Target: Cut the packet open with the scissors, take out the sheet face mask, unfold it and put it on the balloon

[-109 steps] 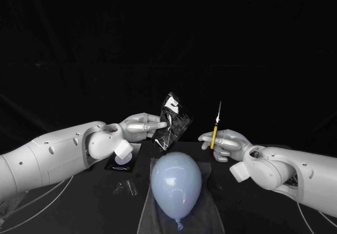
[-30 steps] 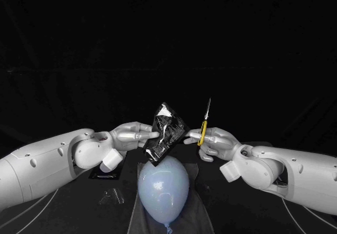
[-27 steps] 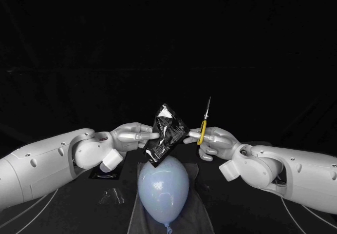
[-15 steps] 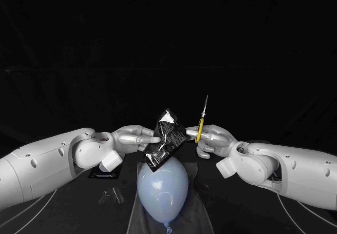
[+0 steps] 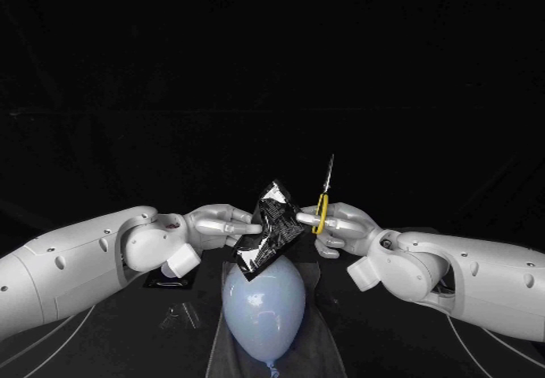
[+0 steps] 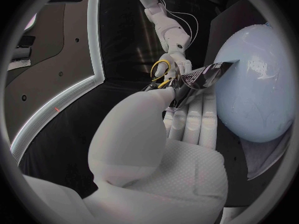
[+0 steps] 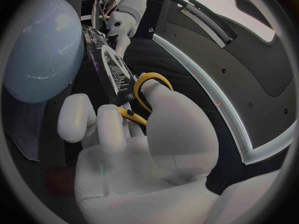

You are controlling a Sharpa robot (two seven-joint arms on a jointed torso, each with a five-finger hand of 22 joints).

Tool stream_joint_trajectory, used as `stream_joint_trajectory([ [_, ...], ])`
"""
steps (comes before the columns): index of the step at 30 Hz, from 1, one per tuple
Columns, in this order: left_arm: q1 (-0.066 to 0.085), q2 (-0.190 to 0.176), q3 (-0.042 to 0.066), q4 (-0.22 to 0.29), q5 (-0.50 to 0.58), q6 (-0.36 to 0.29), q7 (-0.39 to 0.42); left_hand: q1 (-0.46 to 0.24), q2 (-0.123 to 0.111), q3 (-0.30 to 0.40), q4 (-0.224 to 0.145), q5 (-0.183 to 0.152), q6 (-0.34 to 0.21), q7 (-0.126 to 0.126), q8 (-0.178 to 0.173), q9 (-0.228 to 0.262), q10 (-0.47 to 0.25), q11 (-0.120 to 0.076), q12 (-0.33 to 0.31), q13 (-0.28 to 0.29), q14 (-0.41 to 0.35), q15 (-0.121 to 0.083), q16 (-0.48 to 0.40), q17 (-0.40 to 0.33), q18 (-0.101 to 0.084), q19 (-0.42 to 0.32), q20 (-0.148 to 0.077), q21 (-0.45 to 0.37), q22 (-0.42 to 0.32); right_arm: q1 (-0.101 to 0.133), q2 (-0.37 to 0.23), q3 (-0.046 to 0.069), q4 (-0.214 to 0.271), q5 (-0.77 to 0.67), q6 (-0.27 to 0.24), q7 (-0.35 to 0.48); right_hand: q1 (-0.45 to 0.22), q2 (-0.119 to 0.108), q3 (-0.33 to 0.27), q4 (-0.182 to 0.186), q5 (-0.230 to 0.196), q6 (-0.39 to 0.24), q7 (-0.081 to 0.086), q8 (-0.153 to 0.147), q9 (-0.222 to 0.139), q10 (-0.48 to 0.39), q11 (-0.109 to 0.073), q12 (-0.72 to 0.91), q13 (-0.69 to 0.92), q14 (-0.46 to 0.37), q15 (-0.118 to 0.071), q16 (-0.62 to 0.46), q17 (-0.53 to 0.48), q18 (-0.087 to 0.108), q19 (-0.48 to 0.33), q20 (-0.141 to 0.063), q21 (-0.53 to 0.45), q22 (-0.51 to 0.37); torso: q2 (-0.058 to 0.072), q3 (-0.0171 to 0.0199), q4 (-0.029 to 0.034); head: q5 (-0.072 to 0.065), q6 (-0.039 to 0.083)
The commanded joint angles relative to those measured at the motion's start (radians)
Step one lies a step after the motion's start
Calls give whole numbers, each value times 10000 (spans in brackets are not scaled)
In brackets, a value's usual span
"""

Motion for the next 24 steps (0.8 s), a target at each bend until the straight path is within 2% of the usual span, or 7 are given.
stream_joint_trajectory([
  [1, 17, 39, 9, -5, 17, 9, -47, -120, 38, 188, -100, 37, -58, 35, 316, 1192, 61, 12, -52, 17, 94, -9, -64, 13, 155, 42, 11, 24, -3, 11, 9, 13, 44, -328, 287, -85, 159, 217, 102, -16, -3, 219, -55, 59, -33, 238, -73, 62, -79, 221, -76, 164, 257, 10, 204, -45, 261, 224, 0, -6, 2, -2, -11],
  [8, 18, 71, 8, -11, 14, 12, -188, -139, 29, 214, -110, 35, -68, 32, 329, 1217, 74, 9, -77, 18, 103, -14, -82, 17, 153, 90, -5, 28, -13, 11, 20, 13, 42, -586, 423, -265, 601, 608, 800, -133, 3, 825, -284, 193, -118, 935, -320, 129, -225, 315, -273, 358, 559, -104, 513, -203, 812, 622, 5, -12, 10, 6, -30],
  [10, 19, 78, 8, -10, 13, 13, -209, -142, 18, 222, -119, 37, -72, 31, 334, 1225, 79, 7, -85, 18, 107, -16, -87, 19, 152, 102, -11, 27, -17, 11, 18, 13, 47, -671, 401, -312, 972, 845, 1344, -367, -9, 1125, -400, 283, -128, 1266, -429, 165, -250, 321, -396, 378, 580, -134, 588, -312, 960, 735, 8, -14, 4, 7, -48],
  [12, 19, 81, 8, -10, 11, 16, -220, -144, 0, 235, -137, 38, -75, 29, 340, 1237, 86, 4, -96, 19, 114, -20, -96, 21, 151, 117, -19, 26, -23, 11, 15, 13, 46, -732, 361, -346, 1091, 967, 1751, -532, -1, 1327, -457, 340, -130, 1516, -506, 164, -270, 320, -445, 382, 577, -149, 607, -377, 1019, 787, 5, -12, 2, 12, -48],
  [14, 19, 82, 8, -7, 10, 43, -228, -143, -12, 245, -151, 39, -77, 28, 345, 1245, 92, 2, -104, 19, 118, -23, -102, 23, 151, 126, -25, 25, -26, 11, 14, 13, 39, -812, 267, -382, 1224, 1188, 2233, -772, 6, 1586, -559, 490, -43, 2001, -599, 280, -218, 315, -543, 376, 560, -168, 647, -456, 1117, 870, 7, -13, 4, 6, -57],
  [21, 21, 86, 7, 24, 11, 115, -273, -188, -73, 299, -187, 41, -118, 46, 340, 1278, 78, 20, -175, 13, 92, -8, -166, 21, 132, 131, -34, -2, -57, 10, 10, 13, 74, -941, -219, -370, 856, 1177, 2960, -1054, 4, 1709, -648, 654, 117, 2499, -726, 277, -129, 313, -635, 351, 505, -198, 691, -570, 1246, 992, 3, -10, 5, 21, -81],
  [24, 22, 83, 7, 35, 25, 62, -241, -400, -197, 265, -127, 38, -244, 99, 309, 1326, -21, 84, -321, 4, 15, 58, -285, 17, 109, 67, 18, -97, -131, 9, -7, 13, 121, -952, -571, -322, 721, 1148, 3161, -1159, 3, 1738, -678, 714, 183, 2628, -759, 269, -79, 309, -664, 332, 460, -215, 729, -597, 1322, 1054, 3, -11, 2, 15, -91],
])
